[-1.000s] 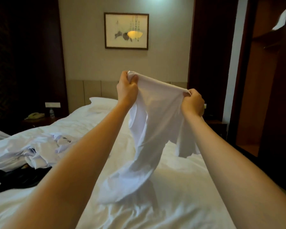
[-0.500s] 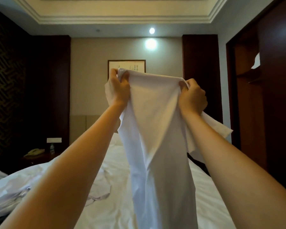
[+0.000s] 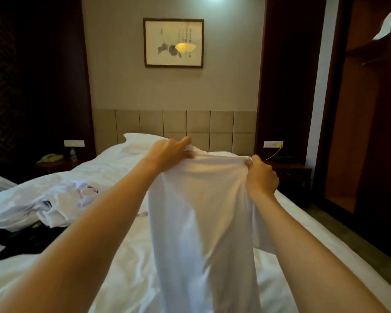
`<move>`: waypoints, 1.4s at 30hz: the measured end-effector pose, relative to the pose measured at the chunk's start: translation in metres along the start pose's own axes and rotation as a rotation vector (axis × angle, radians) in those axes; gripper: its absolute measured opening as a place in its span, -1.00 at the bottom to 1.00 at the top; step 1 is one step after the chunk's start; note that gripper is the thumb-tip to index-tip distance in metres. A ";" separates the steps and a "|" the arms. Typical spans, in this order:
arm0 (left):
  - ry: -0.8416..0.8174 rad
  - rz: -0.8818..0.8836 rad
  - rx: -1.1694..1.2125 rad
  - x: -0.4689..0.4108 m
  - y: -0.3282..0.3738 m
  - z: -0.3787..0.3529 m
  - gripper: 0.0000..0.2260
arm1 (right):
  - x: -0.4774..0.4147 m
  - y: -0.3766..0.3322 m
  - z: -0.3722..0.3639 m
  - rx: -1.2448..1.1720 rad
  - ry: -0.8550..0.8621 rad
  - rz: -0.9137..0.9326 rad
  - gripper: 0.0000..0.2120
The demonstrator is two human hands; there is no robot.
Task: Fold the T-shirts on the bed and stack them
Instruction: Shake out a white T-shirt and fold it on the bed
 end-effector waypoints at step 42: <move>-0.056 0.222 0.276 0.020 -0.041 -0.066 -0.80 | 0.021 0.024 -0.078 -0.736 -0.467 -0.104 -0.88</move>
Point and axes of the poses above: each hand's wrist, its own x-axis away from the middle knuckle, its own z-axis out of the back of the hand, y = z × x, the point moved 4 cm from there along -x, towards the middle knuckle, and after that the axes turned 12 degrees about -x, right-handed, at the moved point
